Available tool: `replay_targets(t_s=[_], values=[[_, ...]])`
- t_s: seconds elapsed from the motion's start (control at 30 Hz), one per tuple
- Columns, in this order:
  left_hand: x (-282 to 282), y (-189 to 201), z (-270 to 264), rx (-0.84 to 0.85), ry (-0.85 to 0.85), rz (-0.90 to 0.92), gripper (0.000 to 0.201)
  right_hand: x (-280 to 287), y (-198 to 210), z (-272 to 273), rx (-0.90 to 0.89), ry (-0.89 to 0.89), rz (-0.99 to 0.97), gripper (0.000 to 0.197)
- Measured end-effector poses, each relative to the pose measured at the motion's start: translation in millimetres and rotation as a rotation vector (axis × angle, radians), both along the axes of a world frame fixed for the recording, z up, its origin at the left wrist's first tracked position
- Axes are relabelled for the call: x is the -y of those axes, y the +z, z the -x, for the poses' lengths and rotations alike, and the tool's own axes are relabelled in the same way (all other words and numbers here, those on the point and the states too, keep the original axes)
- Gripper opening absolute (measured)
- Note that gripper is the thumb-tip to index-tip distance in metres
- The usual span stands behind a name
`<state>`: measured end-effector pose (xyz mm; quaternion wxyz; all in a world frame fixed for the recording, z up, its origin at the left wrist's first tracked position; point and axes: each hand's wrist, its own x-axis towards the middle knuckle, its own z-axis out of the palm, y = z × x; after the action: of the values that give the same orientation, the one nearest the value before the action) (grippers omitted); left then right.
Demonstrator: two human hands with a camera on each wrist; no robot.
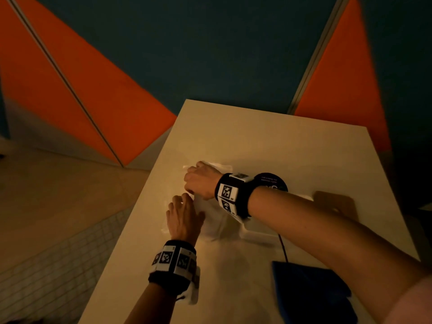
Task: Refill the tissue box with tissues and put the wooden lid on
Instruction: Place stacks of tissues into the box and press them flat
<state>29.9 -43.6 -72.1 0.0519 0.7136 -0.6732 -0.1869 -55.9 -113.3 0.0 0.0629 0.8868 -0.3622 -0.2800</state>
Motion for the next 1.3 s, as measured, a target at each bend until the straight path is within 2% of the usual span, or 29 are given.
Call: replay_targets(t_s=[0.23,0.43,0.57,0.73,0.83,0.93,1.03,1.13,1.2,1.27,1.3], values=[[6.9,3.7,-4.2,-0.014,-0.011,-0.011,0.049,1.8,-4.1,2.0,-0.065,-0.018,0.005,0.028],[-3.5,2.9,-11.3,-0.134,-0.074,0.119,0.027,3.8,20.4,33.0,0.016,-0.159,0.035,0.027],[-13.9,8.1,-15.4,-0.269,-0.166,0.263,0.019,-3.4,40.3,65.2,0.270,-0.357,-0.051,0.029],[-19.1,14.0,-18.7,-0.501,-0.113,0.222,0.023,-18.1,46.2,92.8,0.699,-0.620,-0.102,0.021],[-21.7,19.1,-25.0,-0.647,-0.019,0.289,0.015,-21.8,48.0,104.1,0.981,-0.786,-0.122,0.018],[-29.4,31.5,-28.8,-0.814,0.123,0.466,0.012,-28.2,51.9,108.1,1.236,-0.848,-0.108,0.021],[-35.0,46.2,-31.6,-0.904,0.263,0.541,0.010,-38.7,49.7,106.4,1.371,-0.903,-0.174,0.029],[-36.2,47.9,-41.5,-0.884,0.303,0.424,0.021,-43.9,43.5,100.7,1.350,-1.011,-0.310,0.034],[-36.7,42.4,-48.8,-0.817,0.301,0.319,0.032,-43.7,39.7,93.9,1.210,-1.072,-0.364,0.042],[-38.6,34.8,-52.6,-0.756,0.323,0.169,0.036,-42.7,33.5,85.1,1.017,-1.116,-0.389,0.064],[-40.2,29.9,-53.6,-0.741,0.337,0.089,0.037,-41.9,28.9,80.9,0.940,-1.122,-0.399,0.068]])
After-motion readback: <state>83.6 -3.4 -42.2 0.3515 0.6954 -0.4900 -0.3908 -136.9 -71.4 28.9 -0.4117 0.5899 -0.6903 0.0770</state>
